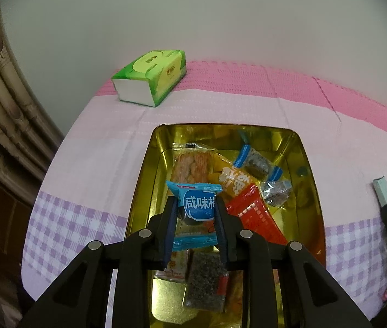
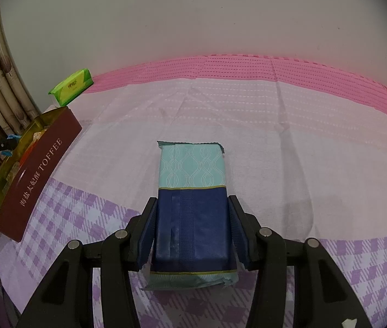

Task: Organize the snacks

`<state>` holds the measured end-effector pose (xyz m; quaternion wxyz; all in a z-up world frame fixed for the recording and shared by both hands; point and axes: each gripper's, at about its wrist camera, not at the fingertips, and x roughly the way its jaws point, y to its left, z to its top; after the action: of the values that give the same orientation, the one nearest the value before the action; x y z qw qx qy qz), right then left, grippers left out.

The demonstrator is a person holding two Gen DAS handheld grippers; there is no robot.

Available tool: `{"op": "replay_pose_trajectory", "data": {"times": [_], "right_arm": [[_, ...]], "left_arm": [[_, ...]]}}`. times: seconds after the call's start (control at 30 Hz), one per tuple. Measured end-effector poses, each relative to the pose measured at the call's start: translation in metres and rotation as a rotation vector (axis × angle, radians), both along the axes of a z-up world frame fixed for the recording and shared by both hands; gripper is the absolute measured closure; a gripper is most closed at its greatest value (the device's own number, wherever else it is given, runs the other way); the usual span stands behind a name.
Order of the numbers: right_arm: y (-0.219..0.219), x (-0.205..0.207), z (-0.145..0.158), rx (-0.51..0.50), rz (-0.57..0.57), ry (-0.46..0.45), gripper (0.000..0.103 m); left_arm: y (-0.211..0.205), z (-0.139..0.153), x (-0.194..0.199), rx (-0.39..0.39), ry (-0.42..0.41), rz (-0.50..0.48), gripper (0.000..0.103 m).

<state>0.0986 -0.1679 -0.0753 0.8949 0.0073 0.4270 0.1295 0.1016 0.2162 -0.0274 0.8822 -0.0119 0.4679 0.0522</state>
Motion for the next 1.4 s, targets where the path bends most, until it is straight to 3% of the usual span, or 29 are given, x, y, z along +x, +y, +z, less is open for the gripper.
{"op": "replay_pose_trajectory", "data": {"times": [0.9, 1.07, 1.2, 1.27, 1.4], "right_arm": [[0.004, 0.000, -0.001, -0.026, 0.006, -0.001, 0.053], [0.005, -0.001, -0.001, -0.033, 0.007, -0.001, 0.053], [0.007, 0.000, -0.001, -0.040, 0.012, -0.001, 0.052], [0.008, 0.000, -0.002, -0.047, 0.012, -0.001, 0.052], [0.013, -0.001, -0.002, -0.085, 0.013, 0.003, 0.054]], "left_arm": [[-0.002, 0.012, -0.014, 0.063, -0.011, 0.026, 0.070], [-0.004, 0.027, -0.026, 0.080, -0.027, 0.047, 0.052], [-0.003, 0.046, -0.041, 0.073, -0.048, 0.080, 0.046], [-0.003, 0.057, -0.051, 0.063, -0.061, 0.101, 0.037], [-0.006, 0.071, -0.072, 0.123, -0.079, 0.133, 0.031]]}}
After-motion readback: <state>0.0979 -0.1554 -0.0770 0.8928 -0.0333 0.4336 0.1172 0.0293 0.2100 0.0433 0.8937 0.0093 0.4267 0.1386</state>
